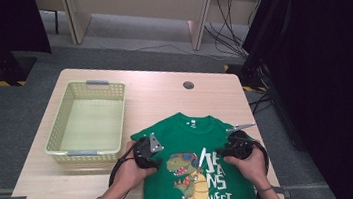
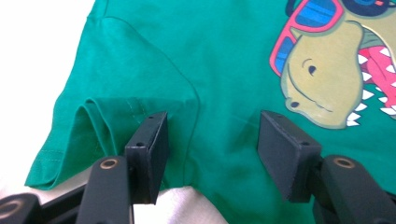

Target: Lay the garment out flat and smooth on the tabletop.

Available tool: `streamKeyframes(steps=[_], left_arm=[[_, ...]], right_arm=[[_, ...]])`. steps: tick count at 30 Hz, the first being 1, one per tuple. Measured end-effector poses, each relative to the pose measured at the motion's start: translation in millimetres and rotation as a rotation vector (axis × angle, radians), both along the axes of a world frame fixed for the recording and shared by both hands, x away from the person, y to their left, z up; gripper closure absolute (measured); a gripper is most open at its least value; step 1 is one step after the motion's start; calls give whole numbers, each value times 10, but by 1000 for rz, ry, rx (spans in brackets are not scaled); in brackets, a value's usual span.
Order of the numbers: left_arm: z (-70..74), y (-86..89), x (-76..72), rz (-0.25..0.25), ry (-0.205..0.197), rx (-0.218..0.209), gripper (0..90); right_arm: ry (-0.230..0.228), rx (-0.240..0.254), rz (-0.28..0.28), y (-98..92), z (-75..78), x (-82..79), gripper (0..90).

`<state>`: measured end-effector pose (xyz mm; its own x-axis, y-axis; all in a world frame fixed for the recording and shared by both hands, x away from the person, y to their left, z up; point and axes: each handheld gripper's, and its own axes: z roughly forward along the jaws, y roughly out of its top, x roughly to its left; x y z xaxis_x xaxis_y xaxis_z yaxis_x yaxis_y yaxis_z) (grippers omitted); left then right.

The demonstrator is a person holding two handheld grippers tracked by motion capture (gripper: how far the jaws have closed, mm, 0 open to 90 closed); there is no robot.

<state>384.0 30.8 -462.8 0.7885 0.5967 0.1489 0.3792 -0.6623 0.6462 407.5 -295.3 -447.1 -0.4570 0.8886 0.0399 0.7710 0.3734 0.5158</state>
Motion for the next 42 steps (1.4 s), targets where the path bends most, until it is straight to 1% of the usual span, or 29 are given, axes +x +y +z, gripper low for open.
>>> streamKeyframes(steps=[1,5,9,12,15,20,21,22,25,28,30,32,34,37,38,40,41,42], left_arm=[[-2,-6,10,4,-2,-1,430],[3,-27,62,12,-5,7,432],[12,-48,158,21,-7,22,435],[18,-67,228,28,-10,32,437],[25,-84,299,32,-5,38,440],[37,-111,414,44,-6,58,449],[45,-121,432,42,-4,69,451],[50,-134,449,41,-6,78,452],[52,-164,509,43,-16,89,465],[63,-174,583,47,0,95,471],[61,-181,625,56,0,91,471],[68,-188,656,57,3,100,471],[69,-195,670,60,-2,106,470],[66,-200,667,61,-10,106,469],[66,-200,666,62,-13,109,466],[79,-197,643,70,-17,116,430],[90,-195,620,65,-22,113,414],[107,-194,578,58,-25,100,409]], right_arm=[[4,-4,0,1,-20,19,493],[-6,-1,-2,21,-32,79,492],[-11,-10,2,41,-34,174,492],[-12,-9,0,53,-35,261,491],[-14,-6,-7,64,-37,338,488],[-24,-8,-15,84,-44,441,486],[-24,-5,-19,82,-45,462,486],[-23,-2,-24,83,-45,482,486],[-29,-7,-28,85,-47,540,484],[-35,-10,-31,85,-51,594,473],[-36,-4,-33,80,-54,624,463],[-33,2,-29,74,-51,647,456],[-39,13,-33,63,-33,647,454],[-46,23,-31,54,15,592,448],[-44,25,-28,53,28,563,448],[-38,24,-17,46,46,488,444],[-33,25,-10,39,53,425,441],[-29,24,-5,33,55,384,440]])
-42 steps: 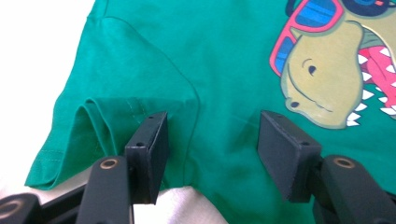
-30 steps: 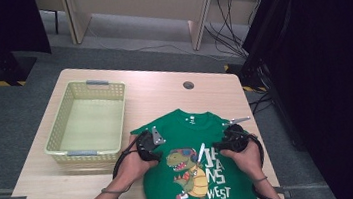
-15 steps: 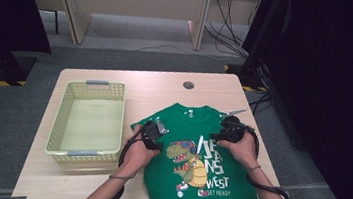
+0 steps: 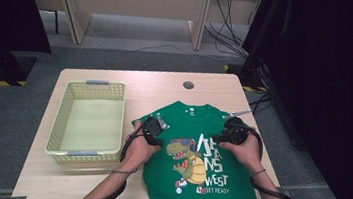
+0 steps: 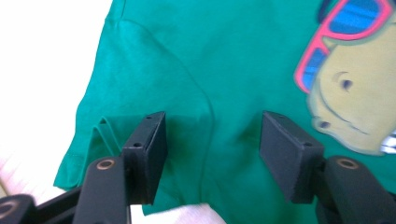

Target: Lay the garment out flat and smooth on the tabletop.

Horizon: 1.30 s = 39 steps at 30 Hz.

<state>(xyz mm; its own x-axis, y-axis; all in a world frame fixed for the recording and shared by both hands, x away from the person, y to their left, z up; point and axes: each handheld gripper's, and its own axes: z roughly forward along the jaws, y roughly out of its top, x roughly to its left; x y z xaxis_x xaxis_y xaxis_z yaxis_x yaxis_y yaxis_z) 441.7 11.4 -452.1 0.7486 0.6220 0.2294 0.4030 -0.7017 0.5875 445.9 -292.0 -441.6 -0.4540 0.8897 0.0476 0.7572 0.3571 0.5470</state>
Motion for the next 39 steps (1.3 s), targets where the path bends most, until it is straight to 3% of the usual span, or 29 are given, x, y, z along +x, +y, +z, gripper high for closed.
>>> streamKeyframes(steps=[2,6,7,13,24,39], left_arm=[[22,0,-54,-14,-3,-7,399],[56,-42,-365,-101,-7,-39,395],[44,-65,-472,-128,8,-55,391],[-66,-78,-567,-146,33,-44,387],[-87,-37,-465,-104,22,-67,389],[-52,-53,-32,-41,10,-8,398]], right_arm=[[6,-3,7,-11,2,-59,439],[32,-16,23,-78,0,-315,434],[36,-18,30,-95,-11,-390,432],[46,-37,45,-71,-78,-451,427],[17,-64,48,-10,-95,-391,424],[-1,-52,40,48,-110,91,422]])
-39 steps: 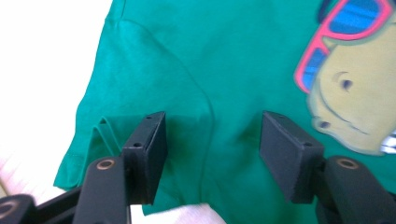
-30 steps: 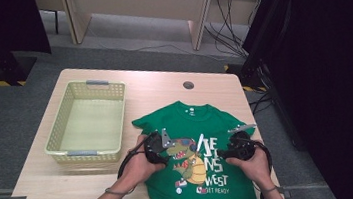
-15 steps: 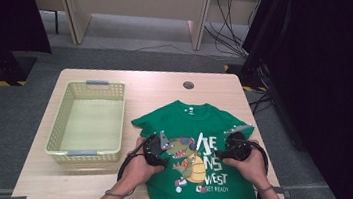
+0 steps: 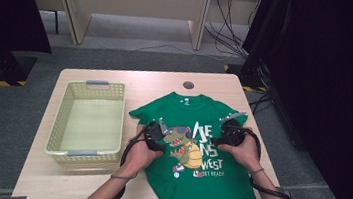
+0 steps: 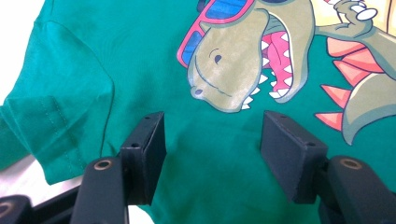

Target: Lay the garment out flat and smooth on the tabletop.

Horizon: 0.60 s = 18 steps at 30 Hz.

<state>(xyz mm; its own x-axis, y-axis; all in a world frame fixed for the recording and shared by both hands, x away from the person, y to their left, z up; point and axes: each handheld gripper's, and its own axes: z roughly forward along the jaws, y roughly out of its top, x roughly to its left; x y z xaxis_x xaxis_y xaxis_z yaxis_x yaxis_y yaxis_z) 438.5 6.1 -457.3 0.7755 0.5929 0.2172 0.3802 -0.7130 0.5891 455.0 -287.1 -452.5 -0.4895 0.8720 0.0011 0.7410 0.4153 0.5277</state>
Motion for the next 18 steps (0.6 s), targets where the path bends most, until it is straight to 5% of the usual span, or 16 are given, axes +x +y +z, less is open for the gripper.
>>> streamKeyframes(steps=[8,14,18], left_arm=[[4,-2,24,10,-7,3,393],[94,-4,-208,-55,-30,-36,348],[91,-7,-380,-107,-15,-56,340]], right_arm=[[-10,15,-14,-21,-8,49,412],[-34,66,-34,-88,72,-104,408],[-37,38,-21,-95,93,-252,403]])
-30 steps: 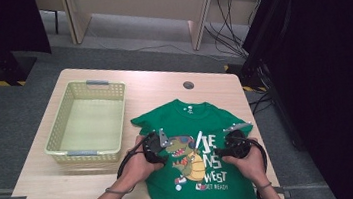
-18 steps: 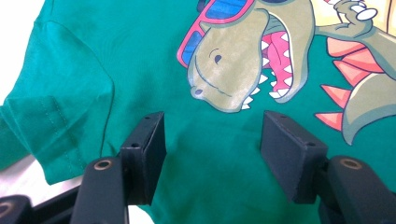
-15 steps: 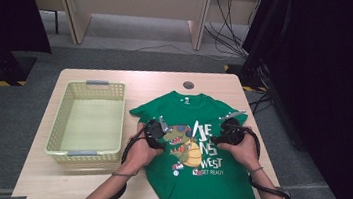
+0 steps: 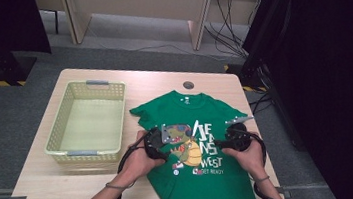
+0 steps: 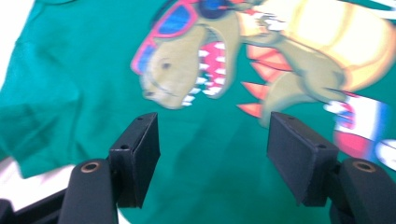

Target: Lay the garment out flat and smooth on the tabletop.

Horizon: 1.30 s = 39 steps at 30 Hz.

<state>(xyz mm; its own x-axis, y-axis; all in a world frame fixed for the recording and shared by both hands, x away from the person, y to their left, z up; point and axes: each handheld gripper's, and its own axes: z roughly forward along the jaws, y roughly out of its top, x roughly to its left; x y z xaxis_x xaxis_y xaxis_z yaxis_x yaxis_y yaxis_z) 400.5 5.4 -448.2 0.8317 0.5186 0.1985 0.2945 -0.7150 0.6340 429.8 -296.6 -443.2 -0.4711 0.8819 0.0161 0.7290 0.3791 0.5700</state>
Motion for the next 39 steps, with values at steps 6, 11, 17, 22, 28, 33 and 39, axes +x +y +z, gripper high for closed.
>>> streamKeyframes(steps=[6,11,17,22,28,33,39], left_arm=[[30,15,-227,-78,30,-43,329],[45,20,-417,-169,58,-43,338],[41,-7,-573,-271,93,-36,379],[-7,-43,-640,-317,132,-27,442],[-68,-40,-636,-346,180,-19,557],[-86,-33,-627,-352,199,-28,637],[-80,-12,-635,-368,201,-30,744]], right_arm=[[9,1,37,62,-22,-214,396],[21,-21,54,111,-67,-272,393],[29,-21,53,120,-103,-269,389],[26,-25,52,129,-108,-264,389],[18,-27,48,123,-113,-236,395],[13,-27,31,110,-116,-233,400],[13,-26,16,95,-116,-230,401]])
